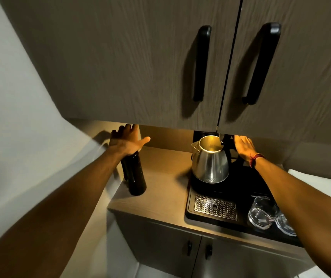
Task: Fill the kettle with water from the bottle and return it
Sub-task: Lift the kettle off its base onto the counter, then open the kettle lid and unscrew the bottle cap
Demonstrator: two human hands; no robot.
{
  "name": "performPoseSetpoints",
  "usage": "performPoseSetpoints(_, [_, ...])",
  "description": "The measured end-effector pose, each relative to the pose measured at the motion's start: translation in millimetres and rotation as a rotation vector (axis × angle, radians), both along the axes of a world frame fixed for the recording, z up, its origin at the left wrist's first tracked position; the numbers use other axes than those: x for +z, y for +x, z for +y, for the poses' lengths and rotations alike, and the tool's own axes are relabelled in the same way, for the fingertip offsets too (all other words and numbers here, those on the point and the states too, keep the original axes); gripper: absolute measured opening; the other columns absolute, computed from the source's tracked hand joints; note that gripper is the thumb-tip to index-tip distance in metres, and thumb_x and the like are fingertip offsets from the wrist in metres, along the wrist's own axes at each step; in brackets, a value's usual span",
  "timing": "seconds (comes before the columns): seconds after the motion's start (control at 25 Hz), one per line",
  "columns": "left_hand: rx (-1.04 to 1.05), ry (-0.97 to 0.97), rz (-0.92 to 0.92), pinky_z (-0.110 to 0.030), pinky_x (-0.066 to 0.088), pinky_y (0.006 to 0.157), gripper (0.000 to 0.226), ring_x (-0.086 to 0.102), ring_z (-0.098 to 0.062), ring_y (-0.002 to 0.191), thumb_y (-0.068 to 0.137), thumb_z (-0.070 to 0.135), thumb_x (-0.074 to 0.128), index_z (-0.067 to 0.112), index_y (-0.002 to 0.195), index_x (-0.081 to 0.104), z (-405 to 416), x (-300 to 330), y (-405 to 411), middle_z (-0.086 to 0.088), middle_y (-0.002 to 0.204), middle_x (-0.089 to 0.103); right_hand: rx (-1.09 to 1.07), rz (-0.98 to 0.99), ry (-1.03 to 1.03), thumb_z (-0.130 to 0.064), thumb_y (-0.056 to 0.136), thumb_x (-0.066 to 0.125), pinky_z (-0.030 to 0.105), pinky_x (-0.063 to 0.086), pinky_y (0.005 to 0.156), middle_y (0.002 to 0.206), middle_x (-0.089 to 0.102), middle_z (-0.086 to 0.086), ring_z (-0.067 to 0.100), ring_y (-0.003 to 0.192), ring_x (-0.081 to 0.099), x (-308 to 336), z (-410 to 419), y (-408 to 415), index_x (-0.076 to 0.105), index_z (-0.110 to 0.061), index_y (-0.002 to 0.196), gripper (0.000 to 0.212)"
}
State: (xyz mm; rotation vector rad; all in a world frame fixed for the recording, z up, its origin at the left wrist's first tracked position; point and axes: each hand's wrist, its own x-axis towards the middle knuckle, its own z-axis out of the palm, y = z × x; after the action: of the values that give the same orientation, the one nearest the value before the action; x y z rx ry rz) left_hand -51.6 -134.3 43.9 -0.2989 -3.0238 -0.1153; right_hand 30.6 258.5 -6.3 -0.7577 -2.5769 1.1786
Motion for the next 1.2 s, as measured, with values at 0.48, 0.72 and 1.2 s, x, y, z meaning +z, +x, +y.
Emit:
performPoseSetpoints(0.48, [-0.018,0.305,-0.23,-0.04,0.051,0.096,0.081,0.049,-0.03,0.126,0.073,0.03,0.084,0.021,0.14,0.041,-41,10,2,-0.008,0.139,0.045,0.237,0.054,-0.008,-0.017,0.102,0.033,0.04,0.041,0.08,0.102,0.059,0.03,0.043,0.102,0.06,-17,-121,-54,0.041,-0.013,0.143,0.042])
performPoseSetpoints(0.72, [0.064,0.187,-0.137,-0.042,0.053,0.092,0.082,0.048,-0.031,0.127,0.076,0.067,0.069,0.018,0.136,0.042,-45,3,2,-0.007,0.135,0.045,0.32,-0.166,0.108,-0.049,0.099,0.034,0.045,0.04,0.1,0.111,0.057,0.031,0.043,0.122,0.054,-26,-144,-71,0.051,-0.001,0.135,0.063])
performPoseSetpoints(1.2, [-0.322,-0.043,-0.166,-0.041,0.052,0.081,0.07,0.053,-0.027,0.116,0.083,0.063,0.06,0.01,0.129,0.05,13,-115,88,-0.009,0.13,0.05,0.473,-0.035,0.157,-0.006,0.097,0.039,0.048,0.043,0.095,0.116,0.055,0.028,0.045,0.11,0.052,-52,-143,-60,0.029,-0.008,0.15,0.053])
